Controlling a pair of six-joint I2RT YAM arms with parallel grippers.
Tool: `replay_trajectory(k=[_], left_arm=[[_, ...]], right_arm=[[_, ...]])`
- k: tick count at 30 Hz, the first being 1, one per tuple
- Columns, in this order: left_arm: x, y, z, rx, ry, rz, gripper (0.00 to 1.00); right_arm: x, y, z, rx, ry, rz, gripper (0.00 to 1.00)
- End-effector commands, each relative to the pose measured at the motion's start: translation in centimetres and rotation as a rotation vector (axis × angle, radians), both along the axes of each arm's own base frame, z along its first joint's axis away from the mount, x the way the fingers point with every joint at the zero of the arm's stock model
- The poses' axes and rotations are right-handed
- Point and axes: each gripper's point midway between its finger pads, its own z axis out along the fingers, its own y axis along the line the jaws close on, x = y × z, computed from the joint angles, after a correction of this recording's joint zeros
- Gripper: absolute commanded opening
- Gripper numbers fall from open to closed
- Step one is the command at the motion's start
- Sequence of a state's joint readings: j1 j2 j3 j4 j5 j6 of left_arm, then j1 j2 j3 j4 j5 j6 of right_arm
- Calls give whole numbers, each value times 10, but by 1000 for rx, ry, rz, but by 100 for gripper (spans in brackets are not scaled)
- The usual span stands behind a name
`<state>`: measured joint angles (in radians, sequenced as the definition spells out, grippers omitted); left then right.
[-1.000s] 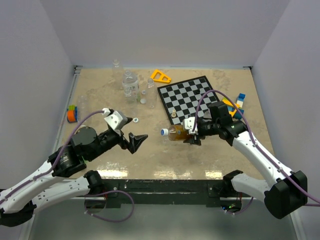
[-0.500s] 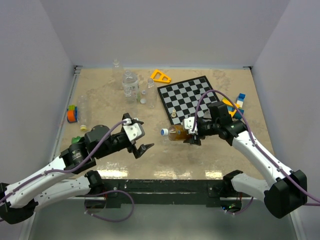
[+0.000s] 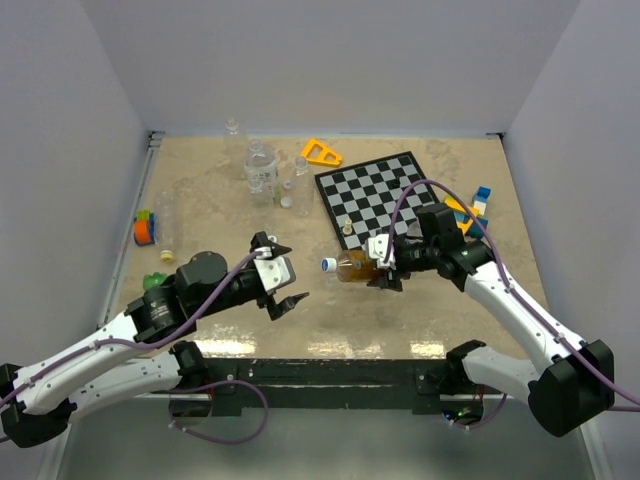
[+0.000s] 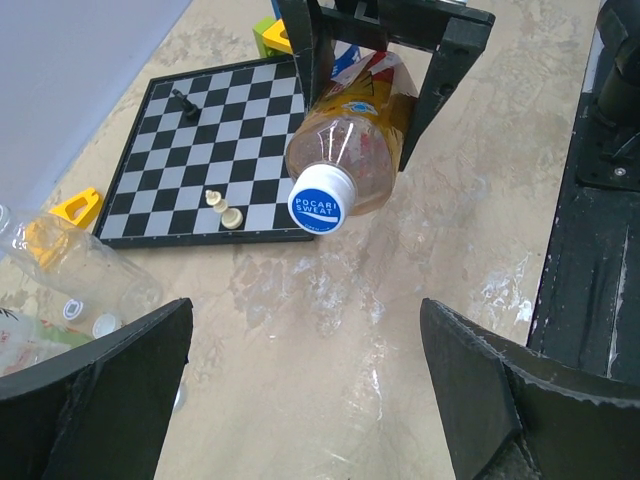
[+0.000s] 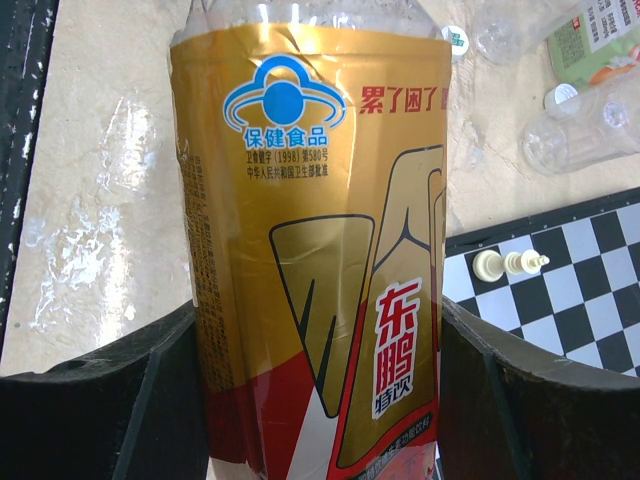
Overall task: Unscrew the bottle caps
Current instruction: Unscrew the bottle cap from the plastic bottle.
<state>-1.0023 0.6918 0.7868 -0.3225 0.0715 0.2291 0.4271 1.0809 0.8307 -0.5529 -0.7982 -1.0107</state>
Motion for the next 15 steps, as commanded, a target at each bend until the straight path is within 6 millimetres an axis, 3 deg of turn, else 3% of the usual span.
replay_trajectory(k=[1,15], left_arm=[[2,-3,7,-22,-40,-11,100],[-4,-1,16,-6,-139,-74,100]], right_arm=[[0,2,3,7,-13,9,6],[0,2,2,6,-11,12,6]])
